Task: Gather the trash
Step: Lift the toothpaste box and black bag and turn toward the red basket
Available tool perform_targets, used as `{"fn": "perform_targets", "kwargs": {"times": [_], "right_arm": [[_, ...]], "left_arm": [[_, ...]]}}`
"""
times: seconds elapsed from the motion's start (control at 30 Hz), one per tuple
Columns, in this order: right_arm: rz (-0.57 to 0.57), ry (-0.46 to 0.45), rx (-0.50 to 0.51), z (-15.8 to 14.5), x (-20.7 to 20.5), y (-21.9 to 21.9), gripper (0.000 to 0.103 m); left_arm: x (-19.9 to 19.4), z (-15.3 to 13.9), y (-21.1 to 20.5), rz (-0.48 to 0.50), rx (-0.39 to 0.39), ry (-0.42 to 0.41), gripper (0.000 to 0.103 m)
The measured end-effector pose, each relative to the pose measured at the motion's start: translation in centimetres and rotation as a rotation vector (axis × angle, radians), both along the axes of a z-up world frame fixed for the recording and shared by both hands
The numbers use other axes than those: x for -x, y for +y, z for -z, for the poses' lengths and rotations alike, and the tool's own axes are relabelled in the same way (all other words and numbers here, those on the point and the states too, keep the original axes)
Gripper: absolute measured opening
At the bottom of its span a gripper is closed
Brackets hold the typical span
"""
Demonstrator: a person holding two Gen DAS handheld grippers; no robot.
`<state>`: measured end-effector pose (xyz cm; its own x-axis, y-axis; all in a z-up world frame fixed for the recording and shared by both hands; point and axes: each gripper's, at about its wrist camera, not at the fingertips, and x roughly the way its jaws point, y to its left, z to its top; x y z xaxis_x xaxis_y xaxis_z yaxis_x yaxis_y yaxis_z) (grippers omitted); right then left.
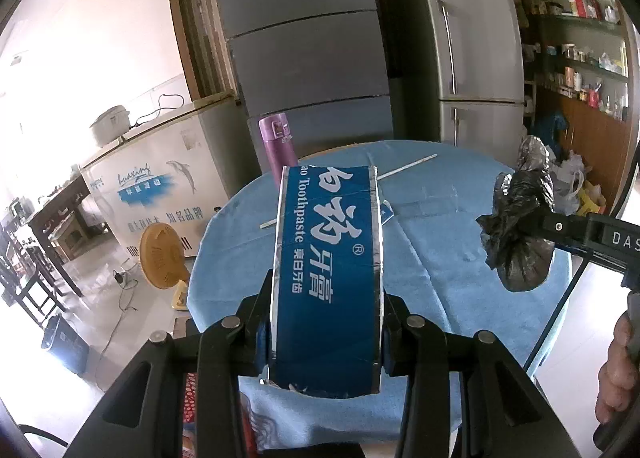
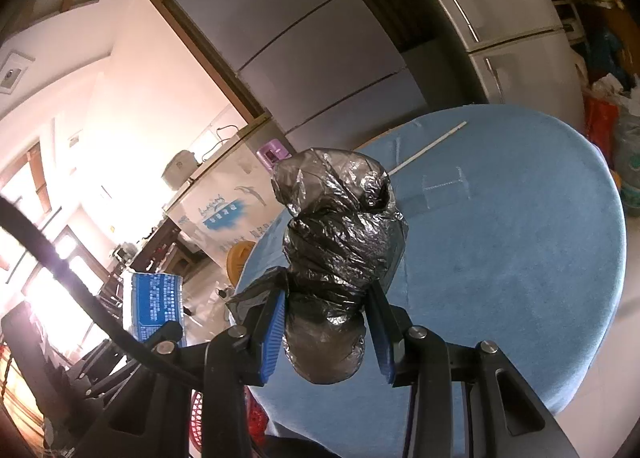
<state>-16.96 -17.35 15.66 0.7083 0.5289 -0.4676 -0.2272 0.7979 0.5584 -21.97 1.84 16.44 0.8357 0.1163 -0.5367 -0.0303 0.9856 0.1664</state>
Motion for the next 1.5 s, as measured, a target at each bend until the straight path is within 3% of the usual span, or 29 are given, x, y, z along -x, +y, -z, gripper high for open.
{"fn": "perform_targets", "kwargs": {"times": [0.43, 1.5], "right_arm": [[0.003, -0.021, 0.022, 0.0, 0.6, 0.5, 0.041], [0.017, -0.021, -0.013, 0.0, 1.6, -0.6, 0.041]], "left_arm": [[1.0, -0.2, 0.9, -0.014, 0.022, -0.026, 0.042], [1.4, -0.5, -0.4, -0.026, -0.021, -0.033, 0.043]]}}
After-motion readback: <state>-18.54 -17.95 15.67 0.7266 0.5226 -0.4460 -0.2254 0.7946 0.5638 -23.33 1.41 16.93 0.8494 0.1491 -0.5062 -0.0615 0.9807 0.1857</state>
